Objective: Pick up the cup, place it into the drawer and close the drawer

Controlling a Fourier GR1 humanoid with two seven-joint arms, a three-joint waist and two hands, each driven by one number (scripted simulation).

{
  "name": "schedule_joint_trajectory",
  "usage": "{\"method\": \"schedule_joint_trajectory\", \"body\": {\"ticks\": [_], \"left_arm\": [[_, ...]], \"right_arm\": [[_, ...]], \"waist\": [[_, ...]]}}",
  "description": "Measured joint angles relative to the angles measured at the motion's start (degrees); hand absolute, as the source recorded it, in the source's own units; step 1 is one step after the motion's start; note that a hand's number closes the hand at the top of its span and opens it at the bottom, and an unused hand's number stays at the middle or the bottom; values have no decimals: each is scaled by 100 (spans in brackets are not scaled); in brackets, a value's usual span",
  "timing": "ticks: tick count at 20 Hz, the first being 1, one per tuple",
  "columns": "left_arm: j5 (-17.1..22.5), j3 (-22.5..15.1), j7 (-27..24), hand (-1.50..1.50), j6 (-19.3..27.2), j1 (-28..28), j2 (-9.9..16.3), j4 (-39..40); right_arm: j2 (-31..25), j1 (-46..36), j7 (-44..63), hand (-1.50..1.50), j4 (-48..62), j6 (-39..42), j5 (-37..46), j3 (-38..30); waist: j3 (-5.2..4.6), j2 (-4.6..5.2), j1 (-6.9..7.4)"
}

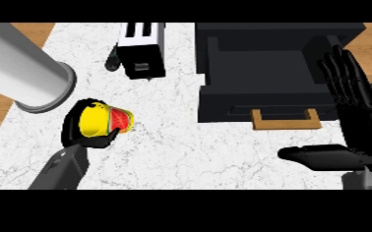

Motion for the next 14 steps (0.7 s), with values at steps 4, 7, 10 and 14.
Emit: {"method": "schedule_joint_trajectory", "body": {"ticks": [4, 7, 10, 14], "left_arm": [[126, 60, 10, 150, 60, -76, 27, -276], [88, -75, 55, 150, 145, -180, -108, -599], [93, -251, 297, 150, 177, -331, -236, -1089], [69, -546, 750, 150, 472, -447, -489, -1998]], "right_arm": [[-6, 77, -54, -150, 15, 39, -24, -27], [-23, 204, -158, -150, 39, 93, -100, -120], [-55, 173, -104, -150, 31, 76, -102, -177], [-79, 253, -111, -150, 31, 109, -152, -253]], "waist": [[5, -16, 13], [12, -33, 29], [19, -58, 82], [25, -88, 137]]}}
